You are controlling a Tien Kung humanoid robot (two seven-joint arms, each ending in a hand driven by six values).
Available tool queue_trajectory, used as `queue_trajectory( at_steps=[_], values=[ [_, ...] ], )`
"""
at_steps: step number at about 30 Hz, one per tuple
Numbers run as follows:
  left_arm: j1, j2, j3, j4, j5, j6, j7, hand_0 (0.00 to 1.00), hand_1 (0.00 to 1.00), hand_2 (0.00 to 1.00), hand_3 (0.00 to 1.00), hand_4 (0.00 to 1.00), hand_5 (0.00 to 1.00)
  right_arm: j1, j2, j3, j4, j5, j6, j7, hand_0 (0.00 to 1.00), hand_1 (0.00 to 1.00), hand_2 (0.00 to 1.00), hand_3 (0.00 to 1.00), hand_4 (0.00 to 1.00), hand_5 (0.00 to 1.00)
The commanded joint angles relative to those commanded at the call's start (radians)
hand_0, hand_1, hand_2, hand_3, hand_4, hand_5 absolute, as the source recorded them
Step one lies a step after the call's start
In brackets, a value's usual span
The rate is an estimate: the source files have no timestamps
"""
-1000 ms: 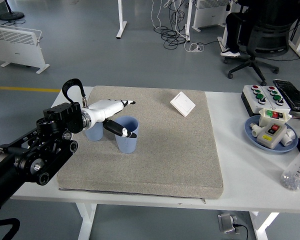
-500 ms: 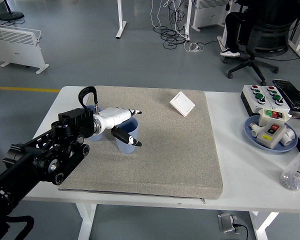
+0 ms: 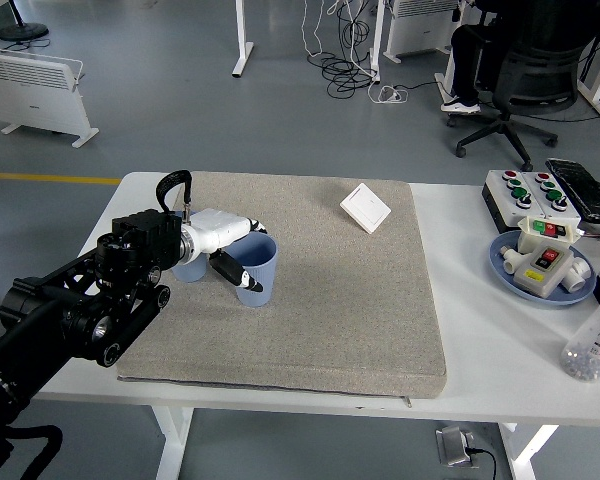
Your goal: Push cup pick cup insert cup
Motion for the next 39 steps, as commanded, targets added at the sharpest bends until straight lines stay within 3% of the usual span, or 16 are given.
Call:
queue_trajectory(
  at_steps=[1, 12, 13, 18, 19, 24, 25, 30, 31, 39],
  values=[
    [0.001, 0.000, 0.001, -0.002, -0.006, 0.000, -0.002, 0.494, 0.673, 0.815, 0.799, 0.961, 0.471, 0.000, 0.000, 0.000, 0.000, 0.000, 0.000, 0.000, 0.758, 0.639, 0.672, 0.562, 0.084, 0.483],
    [-0.008, -0.003, -0.007, 0.005, -0.037, 0.010, -0.006, 0.493, 0.674, 0.811, 0.796, 0.910, 0.408, 0.002, 0.000, -0.002, 0.000, 0.003, 0.000, 0.001, 0.758, 0.639, 0.671, 0.562, 0.085, 0.480],
    [-0.008, -0.003, -0.007, 0.007, -0.036, 0.009, -0.007, 0.478, 0.663, 0.802, 0.791, 0.853, 0.331, 0.002, 0.000, -0.002, 0.000, 0.003, 0.000, 0.001, 0.758, 0.639, 0.672, 0.562, 0.085, 0.479],
    [-0.010, 0.000, -0.003, 0.009, -0.015, 0.005, -0.009, 0.478, 0.663, 0.802, 0.791, 0.853, 0.331, 0.003, 0.000, -0.003, 0.000, 0.003, 0.000, 0.001, 0.758, 0.639, 0.672, 0.562, 0.085, 0.479],
    [-0.009, 0.002, -0.002, 0.007, -0.010, 0.004, -0.010, 0.375, 0.592, 0.737, 0.765, 0.783, 0.226, 0.003, 0.000, -0.003, 0.000, 0.004, 0.000, 0.001, 0.758, 0.639, 0.672, 0.561, 0.086, 0.477],
    [-0.005, 0.007, 0.005, -0.009, 0.008, 0.005, -0.015, 0.375, 0.592, 0.737, 0.765, 0.783, 0.226, 0.003, 0.000, -0.001, 0.000, 0.002, 0.000, 0.002, 0.758, 0.639, 0.672, 0.561, 0.086, 0.477],
    [-0.004, 0.008, 0.006, -0.014, 0.009, 0.006, -0.016, 0.363, 0.538, 0.611, 0.686, 0.658, 0.076, 0.003, 0.000, 0.000, 0.000, 0.002, 0.000, 0.002, 0.758, 0.638, 0.672, 0.561, 0.086, 0.477],
    [0.001, 0.012, 0.010, -0.032, 0.003, 0.005, -0.023, 0.363, 0.538, 0.611, 0.686, 0.658, 0.076, 0.004, 0.000, 0.001, 0.000, 0.001, 0.000, 0.002, 0.758, 0.638, 0.672, 0.561, 0.086, 0.477],
    [0.001, 0.013, 0.010, -0.034, 0.002, 0.005, -0.024, 0.390, 0.527, 0.518, 0.594, 0.555, 0.002, 0.003, 0.000, 0.001, 0.000, 0.002, 0.000, 0.002, 0.758, 0.639, 0.672, 0.562, 0.086, 0.477],
    [0.007, 0.030, -0.007, -0.088, -0.019, -0.016, -0.020, 0.394, 0.521, 0.504, 0.564, 0.534, 0.002, 0.002, 0.001, 0.002, 0.000, 0.003, 0.000, 0.002, 0.757, 0.638, 0.672, 0.562, 0.086, 0.476]
  ],
)
